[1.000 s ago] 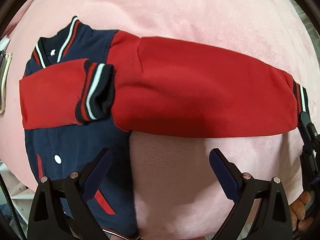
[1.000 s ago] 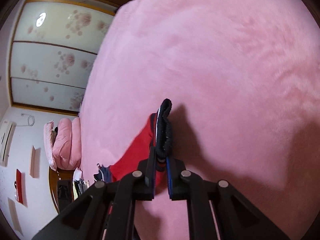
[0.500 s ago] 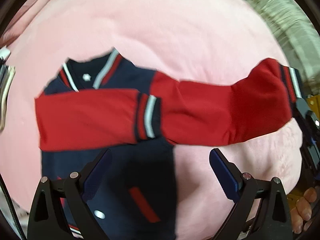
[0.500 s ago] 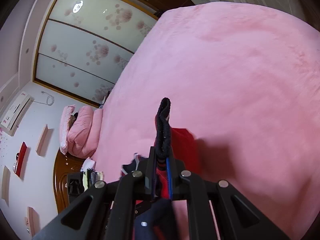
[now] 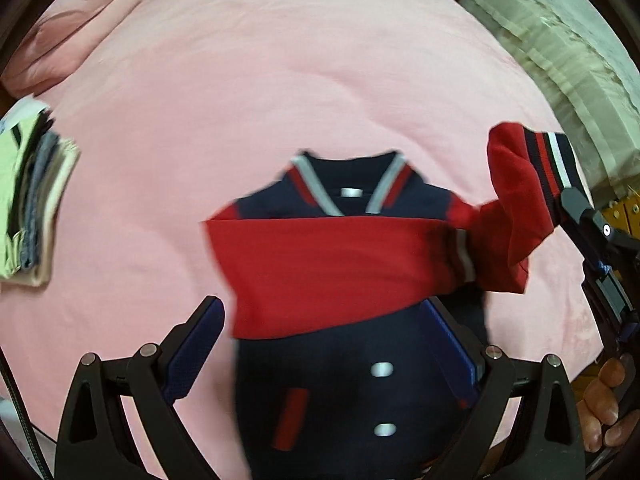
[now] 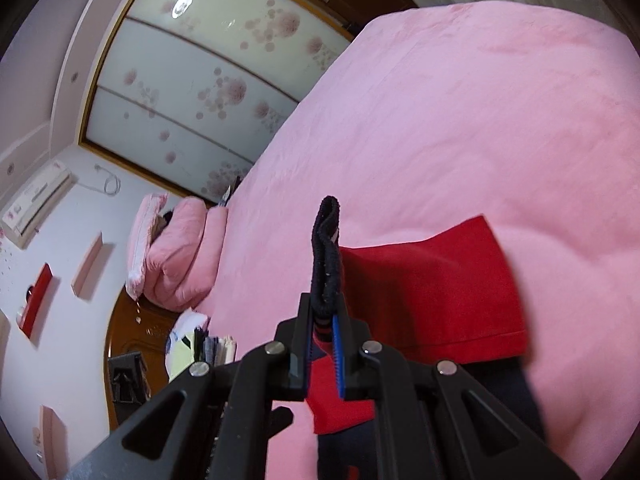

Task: Fold large clothes
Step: 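Fold the held sleeve across the jacket over the first sleeve with the right tool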

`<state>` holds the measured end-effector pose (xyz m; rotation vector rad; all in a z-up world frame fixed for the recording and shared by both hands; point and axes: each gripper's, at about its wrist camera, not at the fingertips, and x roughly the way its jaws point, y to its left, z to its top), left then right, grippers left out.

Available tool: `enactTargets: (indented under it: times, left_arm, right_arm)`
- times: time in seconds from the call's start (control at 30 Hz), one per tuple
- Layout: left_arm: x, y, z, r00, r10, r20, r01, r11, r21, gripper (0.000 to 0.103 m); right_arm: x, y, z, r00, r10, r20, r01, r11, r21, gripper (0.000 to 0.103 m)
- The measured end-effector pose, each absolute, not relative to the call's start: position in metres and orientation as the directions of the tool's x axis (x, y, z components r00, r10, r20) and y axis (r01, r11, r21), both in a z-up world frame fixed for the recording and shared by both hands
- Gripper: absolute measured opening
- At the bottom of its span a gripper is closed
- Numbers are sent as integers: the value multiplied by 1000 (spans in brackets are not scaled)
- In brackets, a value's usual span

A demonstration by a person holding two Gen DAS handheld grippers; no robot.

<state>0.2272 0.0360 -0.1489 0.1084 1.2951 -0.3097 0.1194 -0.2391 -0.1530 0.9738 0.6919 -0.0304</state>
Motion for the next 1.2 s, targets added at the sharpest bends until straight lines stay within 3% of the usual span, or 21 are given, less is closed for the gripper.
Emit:
enactTargets:
  times: [0.23, 0.67, 0.73, 0.8, 0.83, 1.0, 1.1, 1.2]
  left_arm:
    - [244, 102, -164, 232, -165, -959, 187, 975, -123, 97]
    - [249, 163, -196, 201, -156, -967, 93, 986, -140, 97]
    - [251, 171, -200, 202, -181, -962, 55, 983, -173, 97]
    - [251, 176, -200, 222, -203, -954, 27, 979, -202, 97]
    - [251, 177, -199, 233, -215, -948, 21, 976, -216, 97]
    - [254, 161, -196, 268, -275, -923, 8, 959, -284, 97]
    - [258, 128, -211, 239, -369, -898, 0, 925, -380, 81]
    - [259, 88, -234, 220, -425, -878, 7, 901, -434, 56]
  right_arm:
    - [149, -182, -176, 720, 344, -603, 312, 616, 723, 8]
    - [190, -106, -246, 477, 407, -779, 366, 714, 597, 13]
    - [192, -103, -248, 467, 416, -781, 364, 714, 598, 19]
    - [195, -101, -249, 448, 459, -767, 349, 700, 623, 37]
    - [195, -103, -250, 436, 483, -759, 342, 692, 636, 41]
    - [188, -113, -248, 452, 473, -757, 334, 697, 635, 42]
    - [181, -132, -258, 461, 448, -766, 370, 688, 624, 42]
    - [178, -151, -273, 482, 430, -764, 359, 698, 619, 39]
